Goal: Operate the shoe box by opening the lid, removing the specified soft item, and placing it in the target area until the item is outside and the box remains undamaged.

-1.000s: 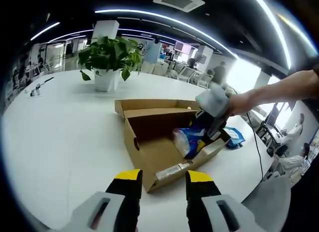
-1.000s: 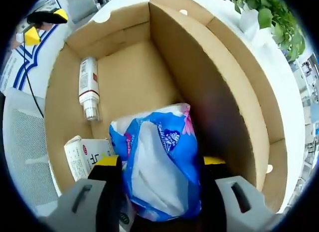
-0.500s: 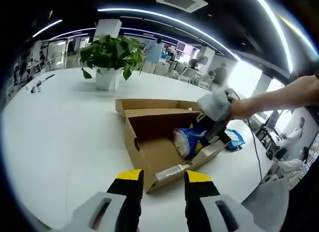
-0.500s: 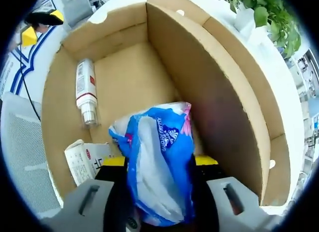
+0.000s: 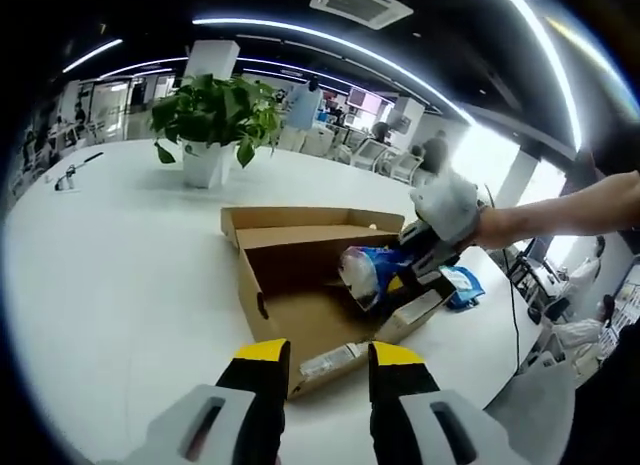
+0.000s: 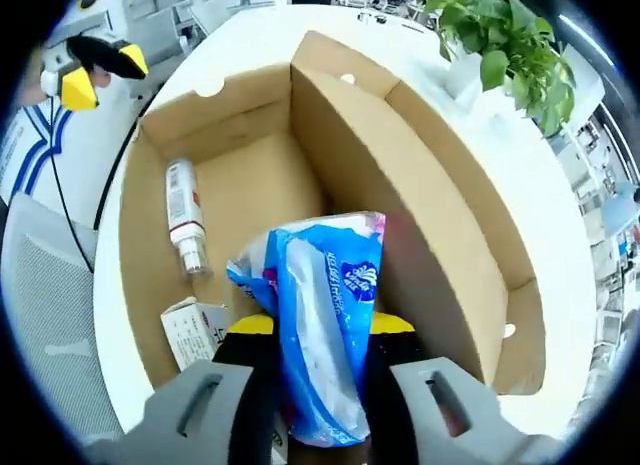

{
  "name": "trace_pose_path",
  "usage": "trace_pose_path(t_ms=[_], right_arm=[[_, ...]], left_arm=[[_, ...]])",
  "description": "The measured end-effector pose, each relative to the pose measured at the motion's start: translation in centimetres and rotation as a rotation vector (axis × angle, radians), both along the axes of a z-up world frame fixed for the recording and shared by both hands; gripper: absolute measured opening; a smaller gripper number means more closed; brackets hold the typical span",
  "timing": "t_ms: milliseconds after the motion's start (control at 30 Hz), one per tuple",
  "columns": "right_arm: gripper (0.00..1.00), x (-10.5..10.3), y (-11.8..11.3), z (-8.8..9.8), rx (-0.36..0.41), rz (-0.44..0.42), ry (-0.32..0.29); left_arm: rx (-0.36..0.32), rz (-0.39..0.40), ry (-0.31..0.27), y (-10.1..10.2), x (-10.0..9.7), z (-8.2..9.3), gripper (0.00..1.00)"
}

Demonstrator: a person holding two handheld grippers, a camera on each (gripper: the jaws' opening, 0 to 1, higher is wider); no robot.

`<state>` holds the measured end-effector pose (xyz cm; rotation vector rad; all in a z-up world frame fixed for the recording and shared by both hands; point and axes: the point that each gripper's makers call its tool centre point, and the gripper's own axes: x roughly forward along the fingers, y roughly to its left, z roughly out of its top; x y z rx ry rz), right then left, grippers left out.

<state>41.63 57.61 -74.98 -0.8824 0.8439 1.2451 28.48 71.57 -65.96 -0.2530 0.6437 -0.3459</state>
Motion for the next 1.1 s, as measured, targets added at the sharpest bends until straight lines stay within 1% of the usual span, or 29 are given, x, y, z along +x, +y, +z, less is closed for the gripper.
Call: trace_pose_path(t_ms=[67, 167, 333, 500, 600, 733, 833, 1100], right_arm=[[0.26, -0.2, -0.1, 0.6, 0.006, 0.01, -0.02], [0.25, -0.1, -0.1, 1.4, 0.026, -0.001, -0.039], [0.25, -0.4, 0.0, 2.8, 0.071, -0.033, -0.05], [0.26, -0.6, 0.2, 4.5, 0.125, -0.062, -0.067], [0.25, -0.8, 0.5, 5.6, 0.146, -0.063, -0.083], [0.25, -1.0, 0.9, 6.3, 0.152, -0.048, -0.107], [0.25, -1.3, 0.9, 6.8, 0.156, -0.045, -0.112], [0.25, -1.5, -0.1, 8.3, 0.157, -0.041, -0.14]], left_arm=[[-0.004, -0.008, 0.0, -0.5, -0.1, 0.1, 0.31], [-0.005, -0.02, 0.002, -1.1, -0.2, 0.2, 0.31], [-0.01, -0.047, 0.0, -2.4, -0.4, 0.5, 0.31], [-0.014, -0.061, -0.007, -3.0, -0.4, 0.9, 0.31], [-0.012, -0.071, -0.011, -3.3, -0.5, 1.1, 0.31], [-0.008, -0.075, -0.014, -3.2, -0.7, 1.3, 0.31], [-0.009, -0.074, -0.019, -3.1, -0.7, 1.6, 0.31], [-0.003, -0.076, -0.033, -3.0, -0.9, 2.4, 0.31]])
